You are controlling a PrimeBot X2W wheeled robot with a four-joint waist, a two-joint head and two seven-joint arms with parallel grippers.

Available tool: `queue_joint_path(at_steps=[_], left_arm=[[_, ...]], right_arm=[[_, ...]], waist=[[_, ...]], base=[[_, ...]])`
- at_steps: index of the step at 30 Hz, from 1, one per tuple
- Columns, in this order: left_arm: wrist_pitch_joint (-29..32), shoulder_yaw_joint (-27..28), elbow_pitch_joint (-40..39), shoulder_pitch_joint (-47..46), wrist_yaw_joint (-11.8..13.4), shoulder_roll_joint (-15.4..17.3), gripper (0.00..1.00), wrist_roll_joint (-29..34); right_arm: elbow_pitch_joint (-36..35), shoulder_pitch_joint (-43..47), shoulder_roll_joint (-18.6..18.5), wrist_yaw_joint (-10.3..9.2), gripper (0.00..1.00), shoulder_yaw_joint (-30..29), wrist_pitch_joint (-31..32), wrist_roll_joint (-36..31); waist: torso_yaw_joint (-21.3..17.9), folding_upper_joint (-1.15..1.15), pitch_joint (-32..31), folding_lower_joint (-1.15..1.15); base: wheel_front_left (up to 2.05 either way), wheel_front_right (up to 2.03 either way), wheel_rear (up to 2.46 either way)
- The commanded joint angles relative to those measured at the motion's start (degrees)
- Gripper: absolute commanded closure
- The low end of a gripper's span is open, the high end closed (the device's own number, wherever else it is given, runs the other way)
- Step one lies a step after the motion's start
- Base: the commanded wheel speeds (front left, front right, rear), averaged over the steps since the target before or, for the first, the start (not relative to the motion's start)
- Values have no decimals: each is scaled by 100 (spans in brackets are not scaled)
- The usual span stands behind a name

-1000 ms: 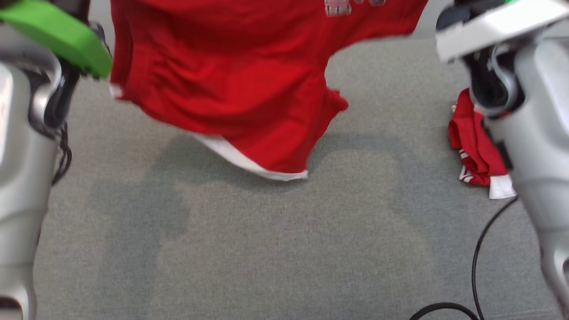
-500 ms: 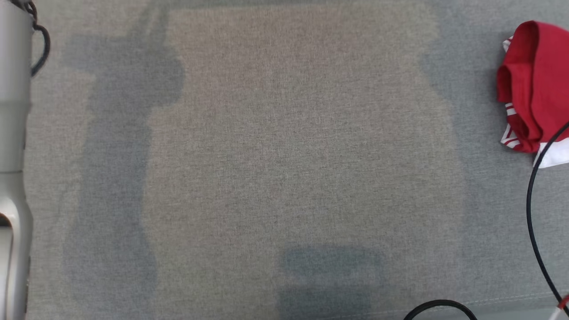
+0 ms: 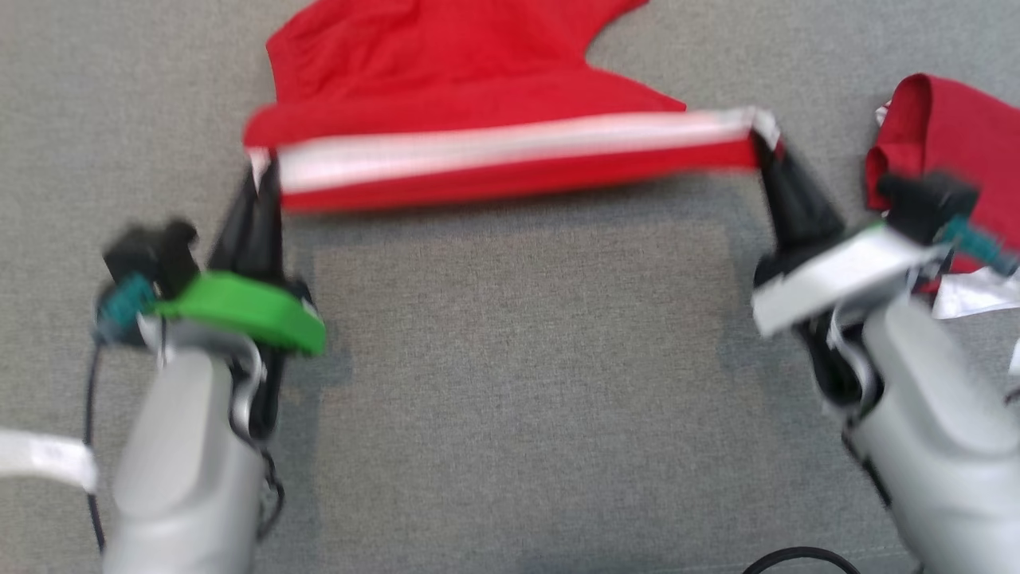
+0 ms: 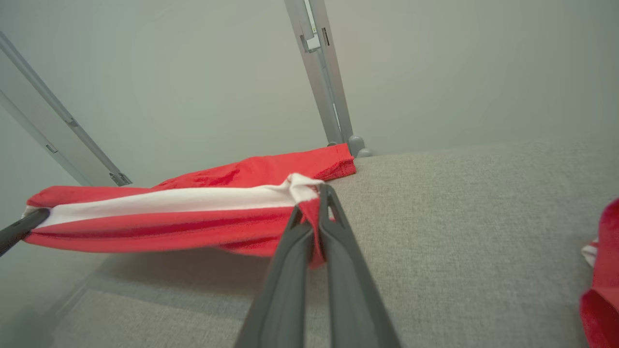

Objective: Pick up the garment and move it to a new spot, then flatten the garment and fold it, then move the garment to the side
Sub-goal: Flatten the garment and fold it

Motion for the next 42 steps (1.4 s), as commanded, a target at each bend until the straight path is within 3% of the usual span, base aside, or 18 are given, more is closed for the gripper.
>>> queue_joint_path(at_steps=[1, 4, 6, 8, 14, 26, 33, 42], left_arm=[[-14, 113, 12, 463, 18, -31, 100, -3], [-16, 241, 94, 1148, 21, -139, 100, -245], [-15, -7, 142, 1486, 19, -157, 100, -271], [-15, -220, 169, 1792, 18, -63, 100, -304], [-15, -168, 166, 2518, 18, 24, 100, -475], [-19, 168, -417, 3804, 18, -164, 100, -502], [-20, 22, -661, 3141, 16, -303, 100, -580], [-16, -233, -663, 1756, 14, -434, 100, -819]], right_arm=[[38, 491, -95, -27, 100, 72, -25, 100], [132, 1156, -155, -28, 100, 281, -25, 112], [234, 1554, -183, -26, 100, 469, -26, 153], [296, 1860, -209, -24, 100, 528, -25, 135], [373, 2550, -216, -27, 100, 698, -25, 87], [-162, 3473, -174, -27, 100, 601, -26, 98], [-330, 2553, -285, -26, 100, 404, -25, -28], [692, 377, -403, -23, 100, 473, -24, -308]], waist=[[35, 1, -513, 1], [47, 1, -819, 1], [66, 1, -1041, 1], [94, 1, -1267, 1], [111, 1, -1748, 1], [281, 1, -1930, 1], [615, 1, -1388, 1], [1087, 1, -268, 1]], base=[[0, 0, 0], [0, 0, 0], [0, 0, 0], [0, 0, 0], [0, 0, 0], [0, 0, 0], [0, 0, 0], [0, 0, 0]])
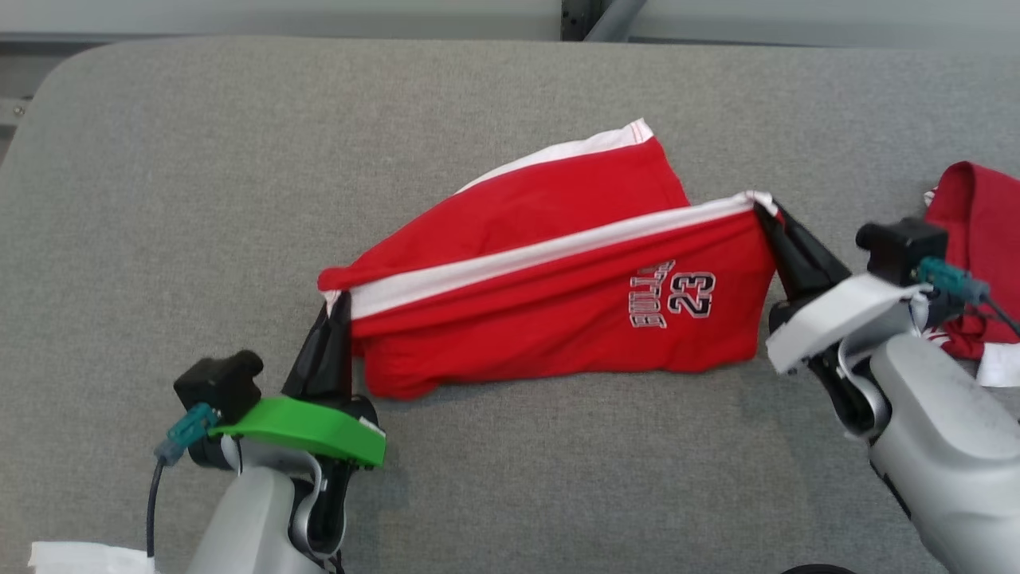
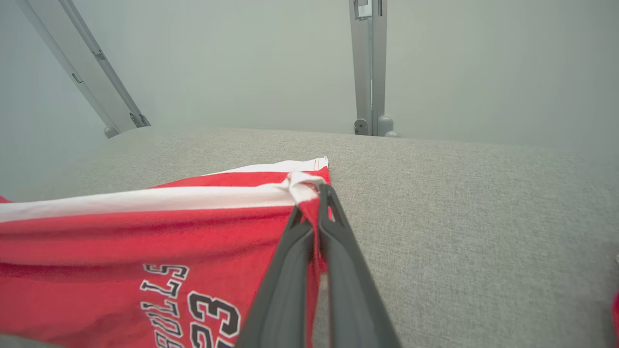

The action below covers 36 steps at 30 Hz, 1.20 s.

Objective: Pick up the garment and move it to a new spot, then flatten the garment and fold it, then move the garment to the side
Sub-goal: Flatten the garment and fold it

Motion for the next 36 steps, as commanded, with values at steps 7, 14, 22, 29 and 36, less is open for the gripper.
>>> queue_joint_path(at_steps=[7, 14, 22, 29, 36], left_arm=[[-16, -117, 10, -720, 14, 25, 100, -396], [-16, -255, -76, -1088, 15, 30, 100, -650], [-16, -468, -140, -1453, 14, 23, 100, -771], [-16, -674, -60, -1650, 12, 20, 100, -792], [-15, -746, 96, -1749, 12, 20, 87, -767]], right_arm=[[963, -1451, -29, -16, 100, 175, -22, -101], [1643, -2326, -105, -20, 100, 342, -23, -115], [2005, -2874, -30, -18, 100, 435, -23, -184], [2064, -2954, 114, -15, 100, 481, -22, -252], [2070, -2895, 162, -15, 33, 443, -22, -224]], waist=[[564, -1, 1305, 0], [746, -1, 1671, 0], [823, -1, 1850, 0], [781, -1, 1837, 0], [743, -1, 1798, 0]], base=[[0, 0, 0], [0, 0, 0], [0, 0, 0], [0, 0, 0], [0, 0, 0]])
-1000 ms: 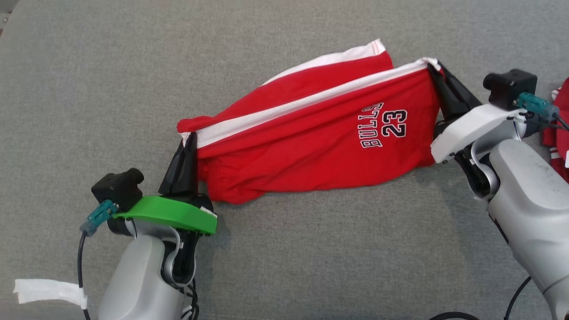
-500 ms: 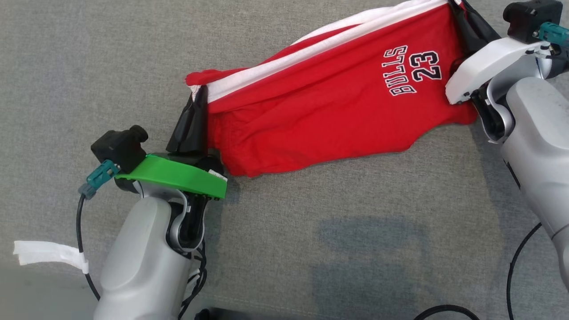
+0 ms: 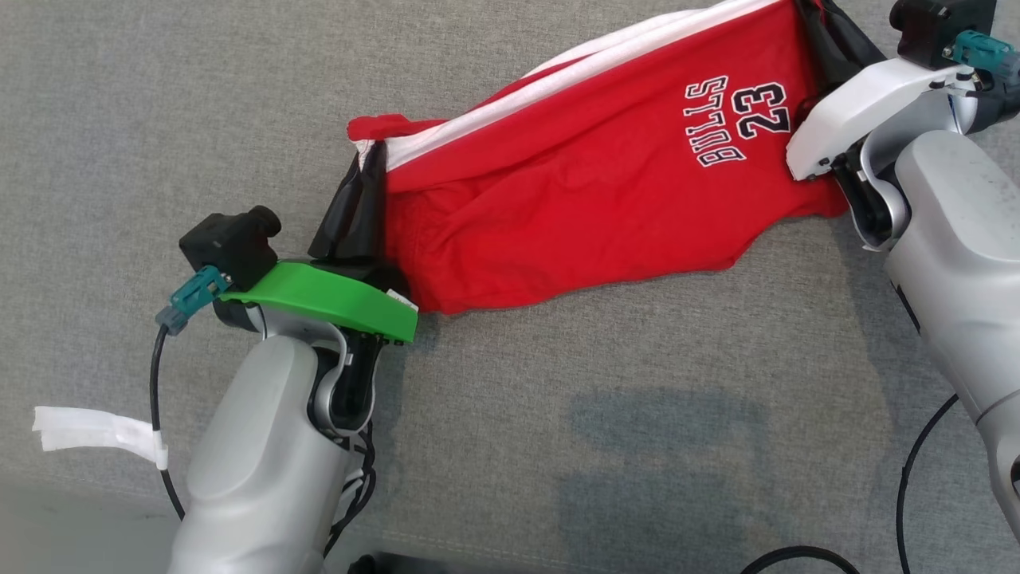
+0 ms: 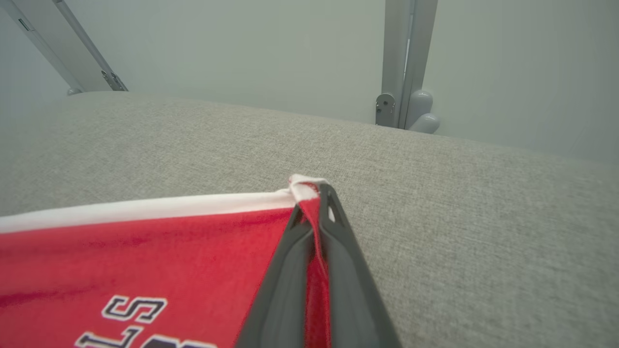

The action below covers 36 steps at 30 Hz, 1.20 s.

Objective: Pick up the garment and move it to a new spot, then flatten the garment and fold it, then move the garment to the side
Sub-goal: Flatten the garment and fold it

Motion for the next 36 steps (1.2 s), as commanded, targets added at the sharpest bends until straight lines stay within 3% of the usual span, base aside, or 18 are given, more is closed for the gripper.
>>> queue_joint_path(at_steps=[1, 4, 11, 19, 29, 36], left_arm=[[-14, 27, 16, -52, 10, 34, 0, 51], [-15, 108, 41, 10, 34, 34, 0, 176], [-13, 411, -120, 426, 345, 32, 0, 825], [-14, 766, -361, 1089, 388, 34, 0, 1371], [-13, 712, -665, 1655, 456, 31, 0, 1935], [-13, 742, -742, 1845, 496, 30, 0, 1906]], right_arm=[[36, 85, 10, -12, 0, -35, -22, -11], [-66, 139, -11, -12, 0, -147, -22, -121], [-534, 779, 60, -12, 0, -801, -22, -351], [-830, 1870, 386, -12, 0, -1233, -22, -495], [116, 2113, 450, -12, 0, -1103, -22, -425], [707, 1926, 416, -12, 0, -1148, -17, -384]], waist=[[-20, -1, -29, 0], [-40, -1, -113, 0], [-134, -1, -527, 0], [-287, -1, -1142, 0], [-20, -1, -1324, 0], [314, -1, -1282, 0]], base=[[0, 0, 0], [0, 0, 0], [0, 0, 0], [0, 0, 0], [0, 0, 0], [0, 0, 0]])
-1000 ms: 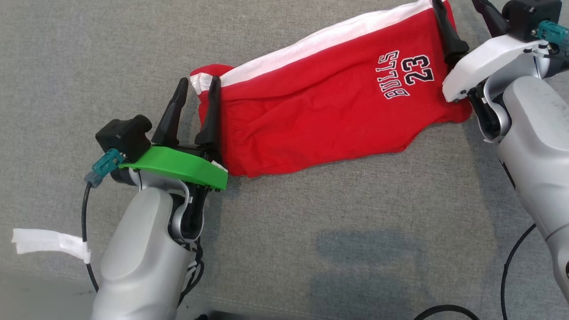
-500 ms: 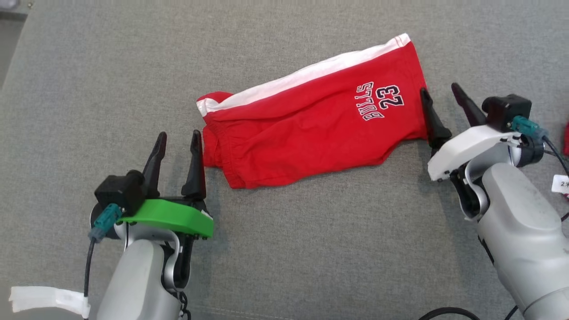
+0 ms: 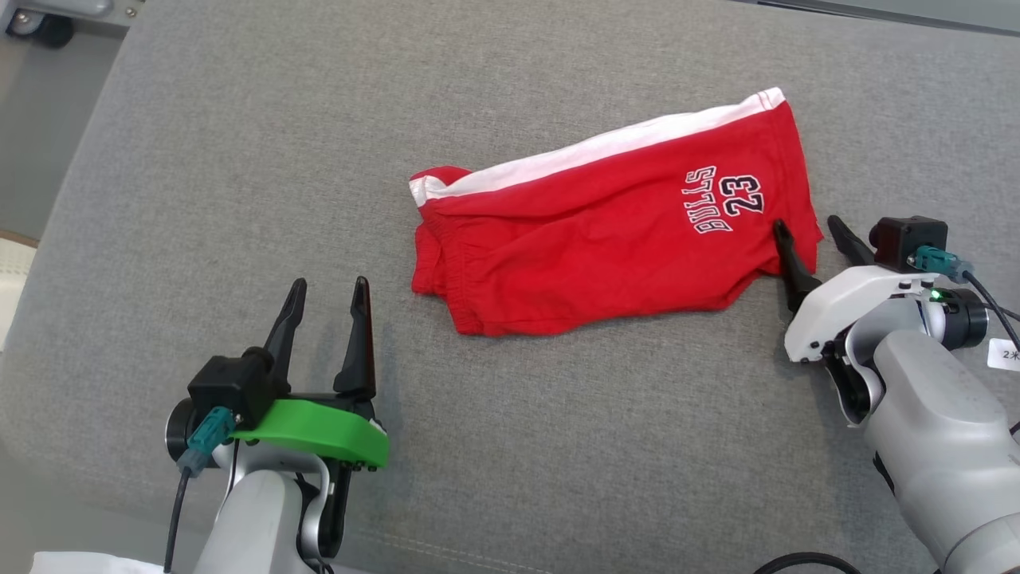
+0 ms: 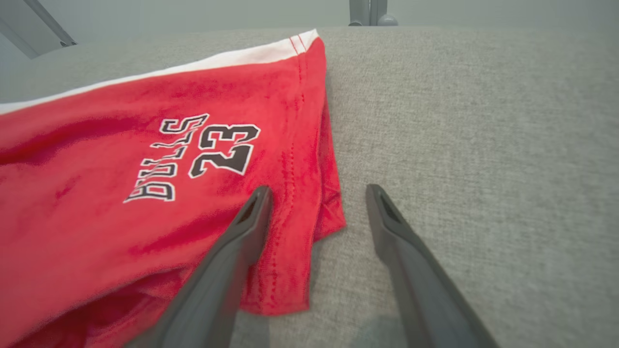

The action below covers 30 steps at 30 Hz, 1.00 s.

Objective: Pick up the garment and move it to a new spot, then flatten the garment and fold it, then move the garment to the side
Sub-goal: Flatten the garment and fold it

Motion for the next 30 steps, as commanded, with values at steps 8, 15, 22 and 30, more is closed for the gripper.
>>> queue_joint_path(at_steps=[8, 15, 22, 30], left_arm=[[-12, 100, -39, 195, 37, 23, 0, 165], [-12, 136, 68, 284, -27, 24, 0, 299], [-12, 194, 167, 449, -58, 26, 0, 322], [-12, 330, 156, 631, -60, 25, 0, 293]], right_arm=[[322, 64, 94, -11, 100, 147, 12, 275], [-169, 403, 173, -11, 100, -111, 3, 509], [-619, 1117, 316, -11, 100, -386, -4, 774], [-1070, 1713, 242, -11, 100, -509, -10, 730]], waist=[[142, 1, -22, 0], [-265, 1, -312, 0], [-697, 1, -728, 0], [-872, 1, -888, 0]], base=[[0, 0, 0], [0, 0, 0], [0, 0, 0], [0, 0, 0]])
